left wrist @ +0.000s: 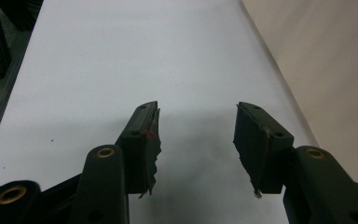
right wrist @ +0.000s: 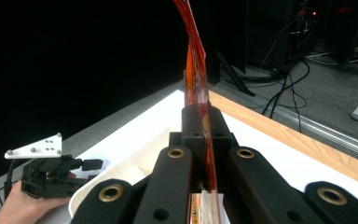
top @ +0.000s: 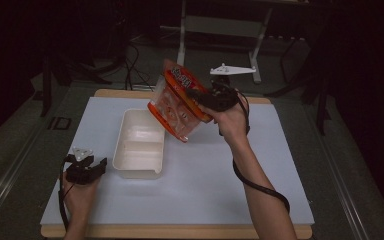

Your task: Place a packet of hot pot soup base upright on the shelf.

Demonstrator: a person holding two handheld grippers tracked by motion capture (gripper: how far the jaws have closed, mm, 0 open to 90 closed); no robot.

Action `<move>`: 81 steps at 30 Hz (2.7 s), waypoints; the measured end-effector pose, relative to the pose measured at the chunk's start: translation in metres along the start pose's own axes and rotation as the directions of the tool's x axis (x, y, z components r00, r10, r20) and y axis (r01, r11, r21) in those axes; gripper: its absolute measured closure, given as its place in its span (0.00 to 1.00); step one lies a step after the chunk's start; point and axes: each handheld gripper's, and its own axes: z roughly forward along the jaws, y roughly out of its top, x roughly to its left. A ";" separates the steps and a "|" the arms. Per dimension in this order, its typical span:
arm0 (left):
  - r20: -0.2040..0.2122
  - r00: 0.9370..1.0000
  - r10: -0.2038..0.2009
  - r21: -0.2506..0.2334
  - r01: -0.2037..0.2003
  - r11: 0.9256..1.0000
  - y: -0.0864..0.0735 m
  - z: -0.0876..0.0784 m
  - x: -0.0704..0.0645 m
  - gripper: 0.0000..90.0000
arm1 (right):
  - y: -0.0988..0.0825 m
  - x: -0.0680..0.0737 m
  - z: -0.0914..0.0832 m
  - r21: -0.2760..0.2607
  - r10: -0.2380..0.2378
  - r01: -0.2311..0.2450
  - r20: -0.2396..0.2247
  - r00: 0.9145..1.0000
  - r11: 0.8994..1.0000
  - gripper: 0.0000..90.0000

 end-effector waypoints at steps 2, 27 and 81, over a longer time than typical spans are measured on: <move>0.001 1.000 0.000 0.001 0.000 1.000 0.000 0.000 0.000 0.56 | 0.000 0.000 0.000 0.000 0.000 0.000 0.000 1.000 1.000 1.00; 0.003 1.000 0.004 0.005 -0.004 1.000 0.001 0.001 -0.001 0.56 | 0.004 0.001 0.025 -0.028 0.012 -0.013 -0.034 0.999 1.000 1.00; 0.011 1.000 0.004 0.000 -0.004 1.000 0.002 0.001 -0.001 0.56 | -0.010 0.028 0.089 0.003 0.179 -0.181 -0.157 0.971 0.984 1.00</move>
